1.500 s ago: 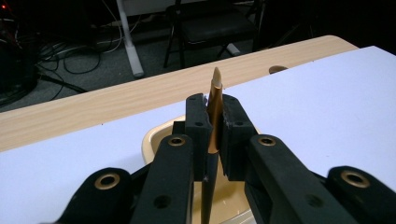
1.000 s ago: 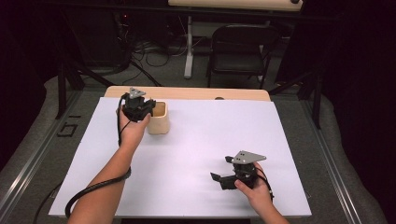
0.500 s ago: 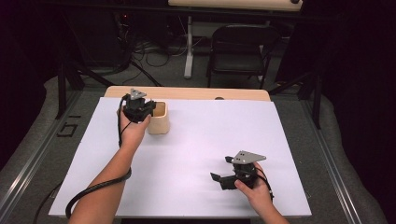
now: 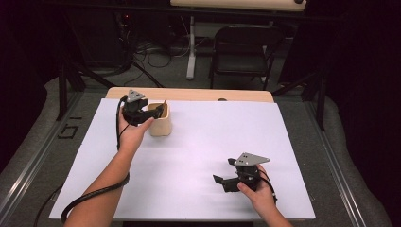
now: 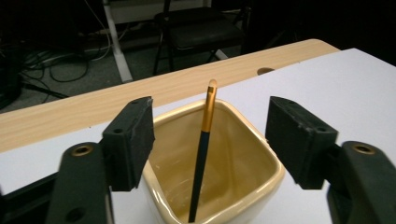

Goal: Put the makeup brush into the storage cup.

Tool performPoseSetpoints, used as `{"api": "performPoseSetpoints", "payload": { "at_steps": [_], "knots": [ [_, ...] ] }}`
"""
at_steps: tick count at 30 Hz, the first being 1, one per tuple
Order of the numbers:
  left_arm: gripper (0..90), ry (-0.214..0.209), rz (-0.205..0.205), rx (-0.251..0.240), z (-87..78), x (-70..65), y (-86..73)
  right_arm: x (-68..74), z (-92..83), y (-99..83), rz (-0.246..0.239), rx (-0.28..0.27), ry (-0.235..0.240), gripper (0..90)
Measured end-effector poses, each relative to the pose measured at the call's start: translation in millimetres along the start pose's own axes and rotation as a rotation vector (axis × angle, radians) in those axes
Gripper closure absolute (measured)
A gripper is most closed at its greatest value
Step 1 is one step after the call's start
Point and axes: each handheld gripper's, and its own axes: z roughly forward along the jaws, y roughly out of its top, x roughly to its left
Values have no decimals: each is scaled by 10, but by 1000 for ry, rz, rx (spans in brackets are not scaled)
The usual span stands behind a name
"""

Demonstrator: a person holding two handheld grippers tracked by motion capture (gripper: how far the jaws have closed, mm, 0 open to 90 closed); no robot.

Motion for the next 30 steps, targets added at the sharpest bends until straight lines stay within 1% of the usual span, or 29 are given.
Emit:
{"api": "performPoseSetpoints", "payload": {
  "at_steps": [4,8,11,16,18,20,22,25,27,30],
  "knots": [
    [292,-17,0,11,-29,5,-16,3,0,2,-2,1,-2,134],
    [285,-24,7,12,-70,7,-21,4,4,1,-3,2,-3,134],
    [283,-23,18,18,-91,13,-25,5,9,1,-3,2,0,134],
    [283,-23,20,29,-131,33,-42,7,8,2,-4,3,-3,134],
    [283,-29,20,33,-149,37,-52,7,8,1,-4,4,-3,134],
    [283,-30,29,38,-169,38,-55,7,8,1,-5,3,-4,134],
    [284,-43,28,38,-196,36,-59,6,7,2,-3,2,-5,134],
    [284,-54,38,38,-247,27,-64,7,5,3,-4,1,-5,134],
    [284,-69,43,42,-285,20,-67,7,7,2,-5,2,-5,134],
    [289,-94,64,55,-343,2,-74,10,6,3,-4,2,-5,134]
  ]
}}
